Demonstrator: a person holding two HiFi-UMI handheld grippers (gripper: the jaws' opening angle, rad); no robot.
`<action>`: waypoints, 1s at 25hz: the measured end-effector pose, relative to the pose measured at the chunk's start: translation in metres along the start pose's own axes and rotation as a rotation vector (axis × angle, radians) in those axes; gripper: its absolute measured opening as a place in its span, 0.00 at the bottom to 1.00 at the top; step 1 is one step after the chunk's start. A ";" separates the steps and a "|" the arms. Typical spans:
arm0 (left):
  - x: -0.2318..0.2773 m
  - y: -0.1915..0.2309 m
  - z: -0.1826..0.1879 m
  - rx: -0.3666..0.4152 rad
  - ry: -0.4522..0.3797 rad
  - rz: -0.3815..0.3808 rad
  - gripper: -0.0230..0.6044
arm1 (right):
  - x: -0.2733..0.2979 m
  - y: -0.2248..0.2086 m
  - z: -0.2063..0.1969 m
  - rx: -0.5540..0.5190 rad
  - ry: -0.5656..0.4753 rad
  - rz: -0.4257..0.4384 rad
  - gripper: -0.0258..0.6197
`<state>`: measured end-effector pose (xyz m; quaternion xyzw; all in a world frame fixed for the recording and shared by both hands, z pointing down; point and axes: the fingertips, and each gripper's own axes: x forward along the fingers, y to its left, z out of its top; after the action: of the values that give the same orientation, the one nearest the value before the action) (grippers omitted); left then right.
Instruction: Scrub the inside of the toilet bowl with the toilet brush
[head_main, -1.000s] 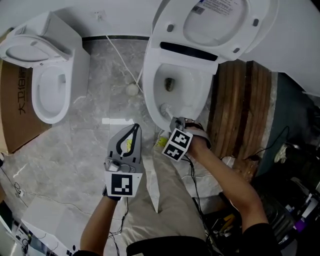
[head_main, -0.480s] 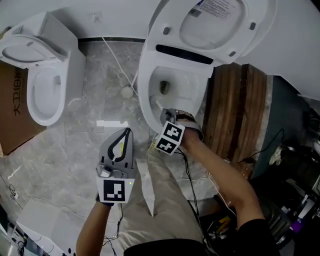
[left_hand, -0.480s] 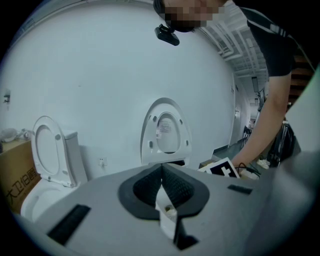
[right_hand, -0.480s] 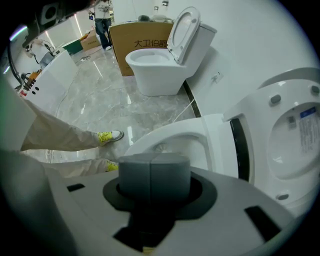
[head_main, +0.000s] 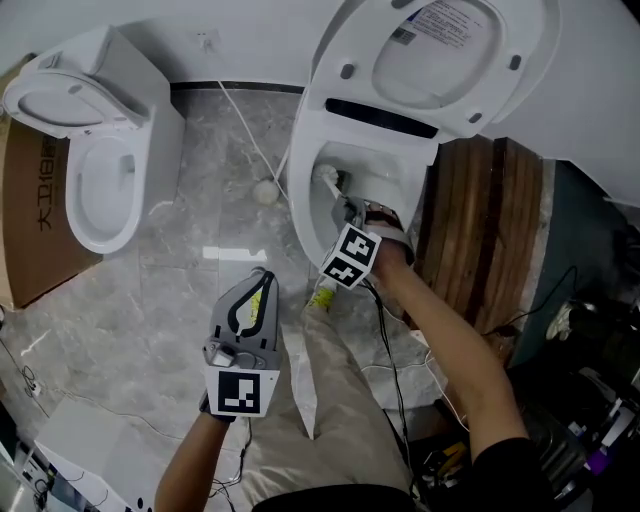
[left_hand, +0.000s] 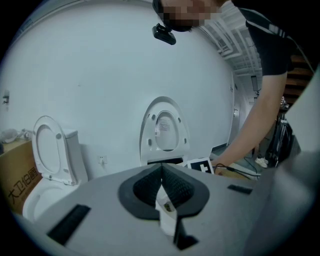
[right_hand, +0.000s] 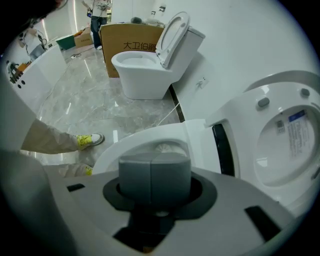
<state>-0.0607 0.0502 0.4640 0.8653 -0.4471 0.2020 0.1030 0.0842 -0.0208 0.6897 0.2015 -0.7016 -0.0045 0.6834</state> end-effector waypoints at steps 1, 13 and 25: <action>0.000 -0.002 -0.001 -0.004 0.001 -0.002 0.05 | 0.004 -0.004 0.001 -0.003 -0.001 -0.017 0.27; 0.001 -0.012 -0.007 -0.003 0.017 -0.011 0.05 | 0.031 -0.038 -0.007 -0.069 0.031 -0.089 0.27; 0.006 -0.024 -0.006 -0.007 0.026 -0.020 0.05 | 0.052 -0.016 -0.040 -0.291 0.103 -0.105 0.27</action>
<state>-0.0393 0.0621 0.4717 0.8666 -0.4378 0.2107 0.1139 0.1282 -0.0397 0.7377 0.1366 -0.6461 -0.1314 0.7394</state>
